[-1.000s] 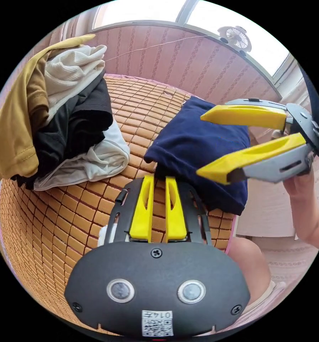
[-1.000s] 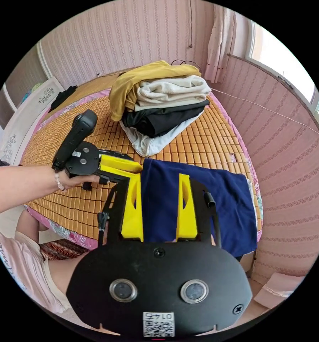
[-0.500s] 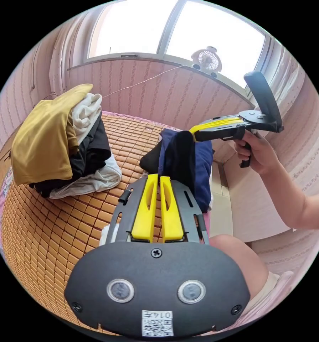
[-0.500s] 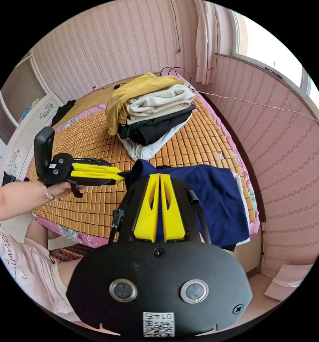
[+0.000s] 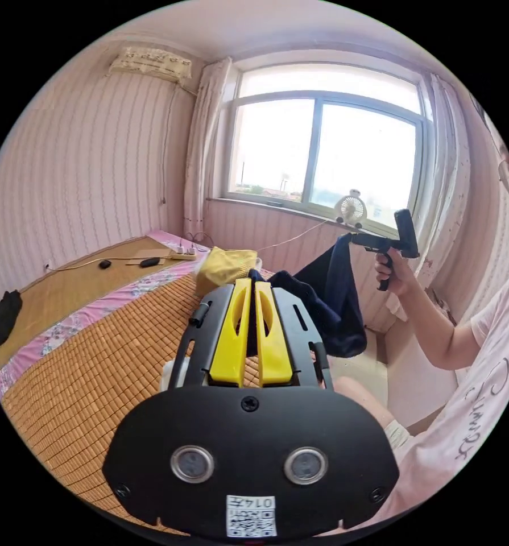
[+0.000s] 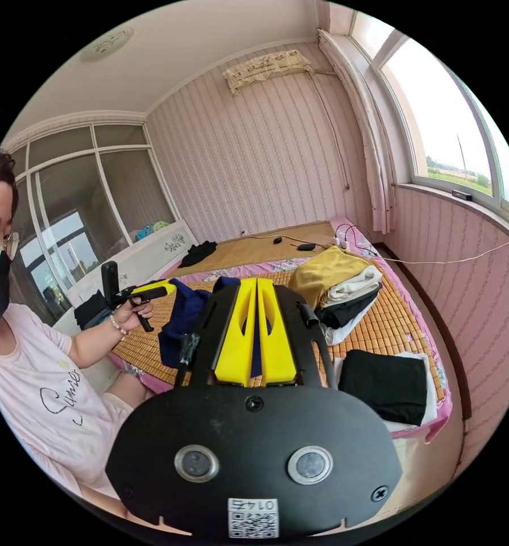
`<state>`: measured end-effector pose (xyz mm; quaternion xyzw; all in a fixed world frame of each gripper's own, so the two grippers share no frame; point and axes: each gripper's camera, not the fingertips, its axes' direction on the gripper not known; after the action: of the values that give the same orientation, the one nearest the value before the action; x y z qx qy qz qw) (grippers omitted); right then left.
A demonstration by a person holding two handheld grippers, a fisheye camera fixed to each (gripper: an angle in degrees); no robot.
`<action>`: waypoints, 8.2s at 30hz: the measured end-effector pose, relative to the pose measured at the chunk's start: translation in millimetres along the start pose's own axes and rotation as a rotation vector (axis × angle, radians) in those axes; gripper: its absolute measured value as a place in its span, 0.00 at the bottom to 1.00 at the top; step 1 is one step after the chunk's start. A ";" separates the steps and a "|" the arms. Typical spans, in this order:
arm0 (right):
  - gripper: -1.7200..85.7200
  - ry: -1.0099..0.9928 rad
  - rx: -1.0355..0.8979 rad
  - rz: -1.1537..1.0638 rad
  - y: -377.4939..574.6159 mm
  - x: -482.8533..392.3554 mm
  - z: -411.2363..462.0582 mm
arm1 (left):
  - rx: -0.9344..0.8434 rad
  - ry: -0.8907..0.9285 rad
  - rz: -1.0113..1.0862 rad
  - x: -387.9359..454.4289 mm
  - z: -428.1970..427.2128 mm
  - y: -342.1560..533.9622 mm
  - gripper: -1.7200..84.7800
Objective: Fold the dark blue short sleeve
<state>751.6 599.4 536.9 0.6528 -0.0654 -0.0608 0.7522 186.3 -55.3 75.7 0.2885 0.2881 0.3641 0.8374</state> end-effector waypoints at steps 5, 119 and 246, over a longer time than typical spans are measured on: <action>0.01 -0.158 0.064 0.047 -44.1 -28.1 77.4 | 0.040 -0.354 -0.169 -78.5 -144.4 27.5 0.01; 0.03 -0.161 -0.352 -0.046 -163.1 -165.6 228.3 | -0.208 -0.478 -0.547 -200.0 -492.8 271.9 0.01; 0.05 -0.365 -0.960 -0.611 -416.9 -559.2 729.4 | -0.456 -0.695 -1.068 -469.2 -258.5 147.6 0.03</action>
<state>69.0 -70.7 215.0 0.2081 0.0319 -0.4086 0.8881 -325.1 -264.9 133.2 0.0231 0.0211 -0.1621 0.9863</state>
